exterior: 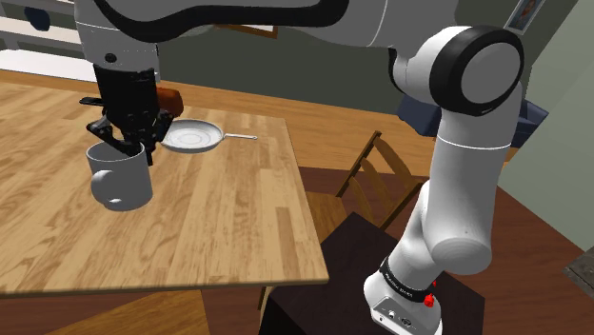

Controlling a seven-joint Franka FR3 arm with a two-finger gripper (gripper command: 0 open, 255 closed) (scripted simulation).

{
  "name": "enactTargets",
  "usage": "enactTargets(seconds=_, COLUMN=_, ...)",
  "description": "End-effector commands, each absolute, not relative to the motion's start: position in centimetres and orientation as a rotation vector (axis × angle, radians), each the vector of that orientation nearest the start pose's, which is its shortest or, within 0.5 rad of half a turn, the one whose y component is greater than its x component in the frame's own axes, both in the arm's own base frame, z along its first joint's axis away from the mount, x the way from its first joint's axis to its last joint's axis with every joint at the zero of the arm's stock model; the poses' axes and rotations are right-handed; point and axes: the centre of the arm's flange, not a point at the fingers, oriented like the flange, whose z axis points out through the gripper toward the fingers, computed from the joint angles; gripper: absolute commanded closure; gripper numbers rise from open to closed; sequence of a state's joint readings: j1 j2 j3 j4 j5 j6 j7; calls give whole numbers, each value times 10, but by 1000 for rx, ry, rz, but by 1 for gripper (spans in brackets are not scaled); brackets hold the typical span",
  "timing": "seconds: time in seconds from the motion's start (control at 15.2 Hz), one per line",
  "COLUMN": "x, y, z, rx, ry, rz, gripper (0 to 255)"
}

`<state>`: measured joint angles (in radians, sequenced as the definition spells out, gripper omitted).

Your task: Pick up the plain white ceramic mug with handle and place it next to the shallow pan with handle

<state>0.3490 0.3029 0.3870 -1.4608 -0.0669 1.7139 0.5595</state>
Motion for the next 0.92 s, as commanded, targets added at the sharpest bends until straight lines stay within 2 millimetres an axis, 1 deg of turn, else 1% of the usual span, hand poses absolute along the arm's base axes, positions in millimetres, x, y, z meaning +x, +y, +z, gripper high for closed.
enactTargets(seconds=0.0, x=501, y=405, z=524, rx=-3108, ry=-269, rz=79, gripper=255)
enactTargets(seconds=0.86, x=571, y=248, z=525, rx=-3108, ry=-269, rz=79, gripper=255)
